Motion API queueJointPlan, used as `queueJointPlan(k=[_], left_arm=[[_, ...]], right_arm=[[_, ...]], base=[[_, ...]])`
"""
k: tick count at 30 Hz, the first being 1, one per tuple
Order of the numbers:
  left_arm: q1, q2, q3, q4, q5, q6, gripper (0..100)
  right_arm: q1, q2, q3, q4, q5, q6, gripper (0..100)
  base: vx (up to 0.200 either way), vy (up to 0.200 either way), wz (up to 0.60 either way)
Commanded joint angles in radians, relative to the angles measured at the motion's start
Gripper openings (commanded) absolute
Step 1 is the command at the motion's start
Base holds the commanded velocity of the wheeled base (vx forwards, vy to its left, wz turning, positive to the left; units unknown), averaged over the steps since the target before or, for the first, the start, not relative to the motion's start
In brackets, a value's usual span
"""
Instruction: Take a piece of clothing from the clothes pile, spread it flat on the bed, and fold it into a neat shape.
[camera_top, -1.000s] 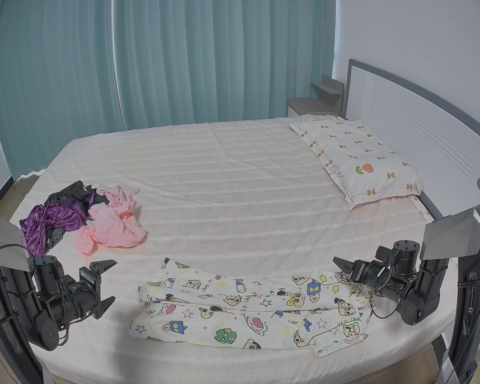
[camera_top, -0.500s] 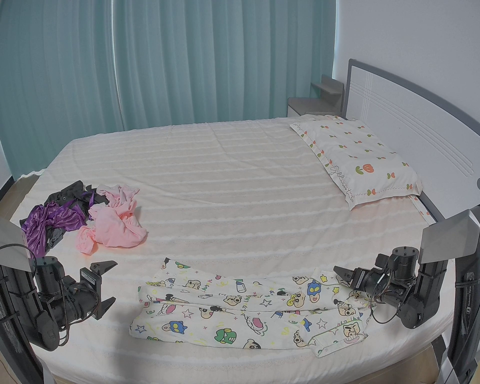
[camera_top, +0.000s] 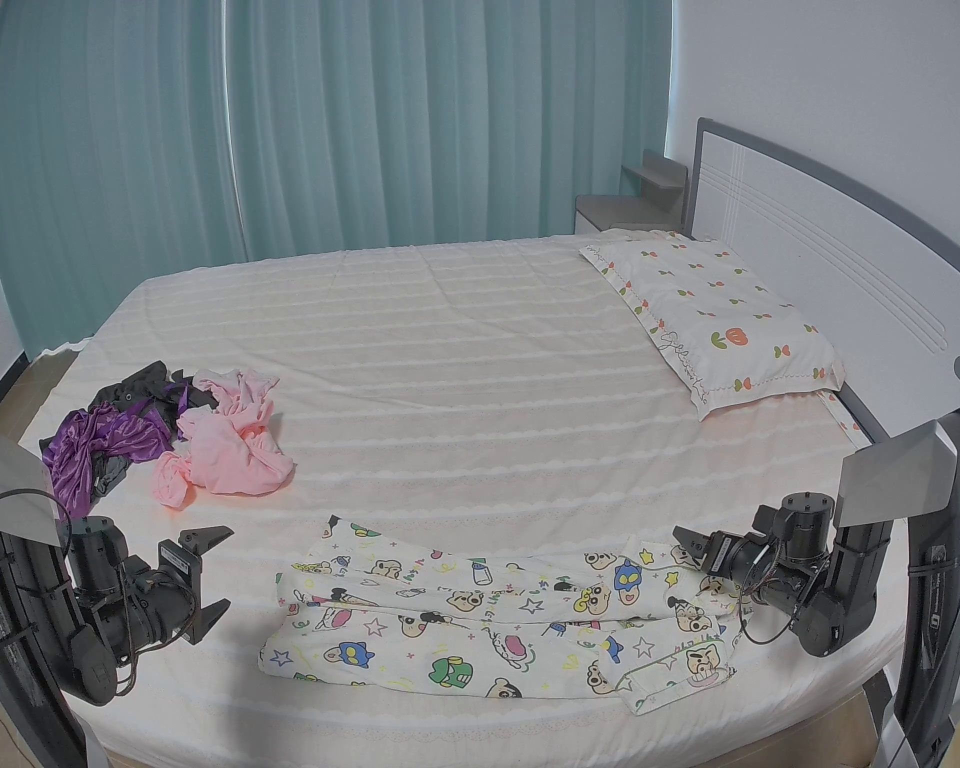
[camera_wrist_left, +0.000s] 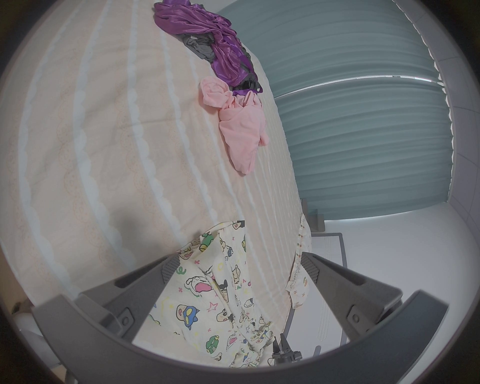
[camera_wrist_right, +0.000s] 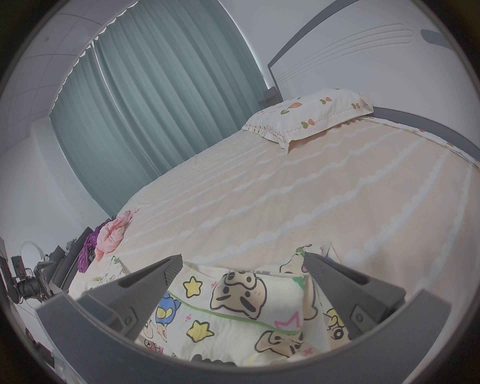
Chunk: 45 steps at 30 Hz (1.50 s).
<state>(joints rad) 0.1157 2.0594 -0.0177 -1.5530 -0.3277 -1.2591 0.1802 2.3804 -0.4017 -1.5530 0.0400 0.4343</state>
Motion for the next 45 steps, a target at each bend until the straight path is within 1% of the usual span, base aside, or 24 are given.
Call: queueJointPlan(k=[1,3,8,14,18,21,22,31,33,39,45], left_arm=[[0.002,-0.005,0.018,0.001,0.019,-0.025,100],[0.002,-0.007,0.018,0.001,0.032,-0.028,100],[0.016,-0.002,0.018,-0.001,0.033,-0.028,100],[0.021,0.001,0.018,-0.001,0.032,-0.02,100],[0.021,0.004,0.018,-0.002,0.03,-0.019,100],[0.019,0.004,0.018,-0.002,0.029,-0.019,100],[0.019,0.004,0.018,-0.002,0.03,-0.019,100],[0.019,0.004,0.018,-0.002,0.03,-0.017,100],[0.019,0.004,0.018,-0.002,0.03,-0.017,100],[0.018,0.005,0.018,-0.002,0.033,0.015,100],[0.016,0.005,0.018,-0.002,0.033,0.017,100]], right_arm=[[0.022,0.0,0.007,-0.018,-0.002,0.003,100],[0.035,0.003,0.009,-0.018,-0.003,0.003,100],[0.064,0.011,0.032,-0.018,-0.012,0.004,100],[0.064,0.023,0.023,-0.018,-0.023,0.004,100],[0.056,0.033,0.004,-0.018,-0.014,0.004,100],[0.059,0.057,-0.003,-0.018,-0.025,0.001,100],[0.058,0.057,-0.005,-0.018,-0.023,0.003,0],[0.053,0.039,-0.023,-0.018,-0.035,0.003,0],[0.061,0.019,-0.023,-0.018,-0.063,0.004,0],[0.062,0.003,-0.046,-0.018,-0.063,0.006,0],[0.048,0.045,-0.075,-0.018,-0.063,0.004,0]], base=[[0.0,0.0,0.0],[0.0,0.0,0.0],[0.0,0.0,0.0],[0.0,0.0,0.0],[0.0,0.0,0.0],[0.0,0.0,0.0],[0.0,0.0,0.0],[0.0,0.0,0.0],[0.0,0.0,0.0],[0.0,0.0,0.0],[0.0,0.0,0.0]])
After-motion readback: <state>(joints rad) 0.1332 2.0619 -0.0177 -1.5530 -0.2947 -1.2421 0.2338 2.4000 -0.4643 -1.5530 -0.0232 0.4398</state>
